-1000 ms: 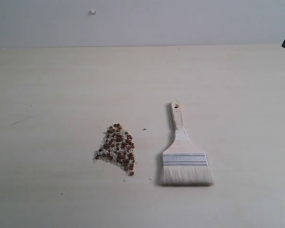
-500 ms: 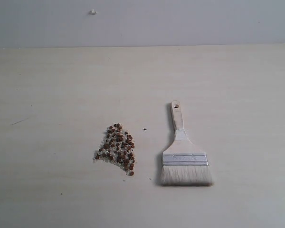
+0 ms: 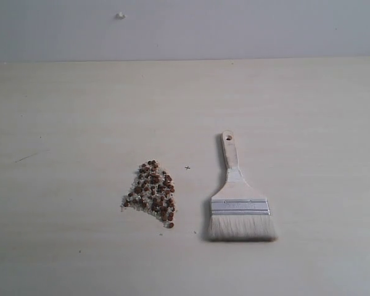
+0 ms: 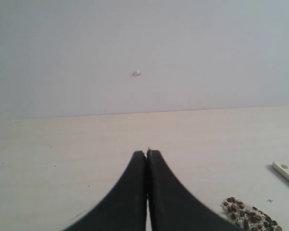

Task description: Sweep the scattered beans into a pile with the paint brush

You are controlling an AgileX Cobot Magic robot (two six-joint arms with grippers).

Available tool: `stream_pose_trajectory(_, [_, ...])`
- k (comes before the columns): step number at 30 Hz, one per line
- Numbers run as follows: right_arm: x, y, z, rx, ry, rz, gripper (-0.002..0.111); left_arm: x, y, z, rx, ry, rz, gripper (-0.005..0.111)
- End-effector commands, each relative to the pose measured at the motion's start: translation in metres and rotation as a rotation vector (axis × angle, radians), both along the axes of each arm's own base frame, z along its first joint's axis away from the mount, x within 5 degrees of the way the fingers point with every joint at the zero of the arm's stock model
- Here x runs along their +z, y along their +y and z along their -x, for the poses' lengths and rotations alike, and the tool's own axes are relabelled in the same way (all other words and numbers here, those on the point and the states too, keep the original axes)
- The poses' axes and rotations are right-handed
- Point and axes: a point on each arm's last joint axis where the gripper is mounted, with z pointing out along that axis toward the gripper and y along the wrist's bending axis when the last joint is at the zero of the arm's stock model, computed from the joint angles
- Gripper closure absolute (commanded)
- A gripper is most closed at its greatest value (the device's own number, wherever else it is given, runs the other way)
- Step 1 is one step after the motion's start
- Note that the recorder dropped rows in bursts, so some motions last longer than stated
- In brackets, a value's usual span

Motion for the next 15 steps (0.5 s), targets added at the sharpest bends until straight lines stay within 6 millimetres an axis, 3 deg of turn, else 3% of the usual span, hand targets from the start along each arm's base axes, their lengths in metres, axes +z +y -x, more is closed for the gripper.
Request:
stream_pose_trajectory(1, [0.008,-0.019,0.037,-0.048,-0.081,0.009,0.108,0.001,0.0,0.001,0.001,-0.007,0.008,0.107])
stream_pose_trajectory(5, [0.013,-0.029,0.094,-0.145,-0.313,-0.01,0.108,0.001,0.0,0.001,-0.001,-0.007,0.008,0.107])
stream_pose_trajectory(9, [0.02,-0.028,0.122,-0.14,-0.465,0.0,0.108,0.001,0.0,0.001,0.001,-0.007,0.008,0.107])
stream_pose_trajectory(15, [0.013,-0.026,0.124,-0.114,-0.426,0.072,0.108,0.001,0.0,0.001,0.001,-0.007,0.008,0.107])
